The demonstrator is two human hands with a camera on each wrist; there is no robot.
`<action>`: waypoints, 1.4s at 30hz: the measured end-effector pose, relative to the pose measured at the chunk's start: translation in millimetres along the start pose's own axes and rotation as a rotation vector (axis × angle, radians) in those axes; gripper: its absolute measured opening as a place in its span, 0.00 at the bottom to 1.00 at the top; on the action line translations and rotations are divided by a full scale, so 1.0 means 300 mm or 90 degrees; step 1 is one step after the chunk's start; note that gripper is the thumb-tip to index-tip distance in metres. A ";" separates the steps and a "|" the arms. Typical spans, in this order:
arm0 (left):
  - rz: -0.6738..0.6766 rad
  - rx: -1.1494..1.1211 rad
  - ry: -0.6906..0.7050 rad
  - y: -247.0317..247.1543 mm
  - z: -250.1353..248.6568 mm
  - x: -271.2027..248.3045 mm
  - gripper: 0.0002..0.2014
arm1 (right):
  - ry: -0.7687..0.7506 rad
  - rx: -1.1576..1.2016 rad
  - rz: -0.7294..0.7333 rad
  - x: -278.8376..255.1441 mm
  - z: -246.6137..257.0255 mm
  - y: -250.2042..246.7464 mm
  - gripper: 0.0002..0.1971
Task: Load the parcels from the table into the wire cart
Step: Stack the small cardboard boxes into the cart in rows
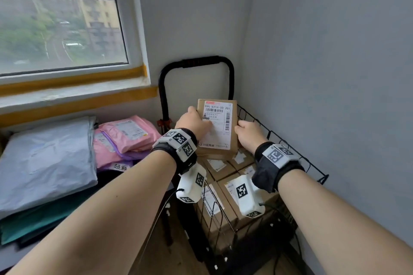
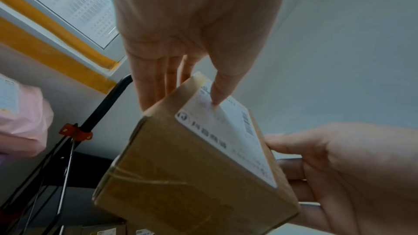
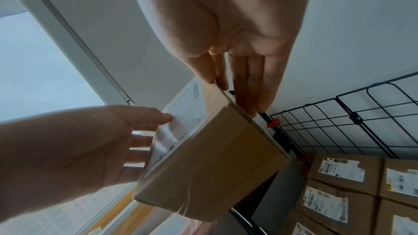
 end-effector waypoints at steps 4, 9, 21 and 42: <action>0.021 0.020 -0.020 0.076 -0.024 0.103 0.21 | 0.012 0.020 0.026 0.100 -0.072 -0.007 0.13; 0.053 0.000 -0.052 0.181 -0.046 0.294 0.20 | 0.038 -0.008 0.050 0.289 -0.158 -0.023 0.15; 0.116 -0.022 -0.199 0.388 0.042 0.678 0.19 | 0.138 -0.051 0.202 0.715 -0.285 0.112 0.19; 0.126 -0.073 -0.599 0.865 0.467 0.979 0.23 | 0.285 -0.048 0.537 1.163 -0.754 0.642 0.22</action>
Point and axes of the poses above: each hand's wrist, its own x-axis towards the middle knuckle, its own y-axis out of the palm, z = x × y, the point moved 4 cm from there along x, towards the middle knuckle, and after that the axes turned 15 degrees about x, right-handed, at the moved point
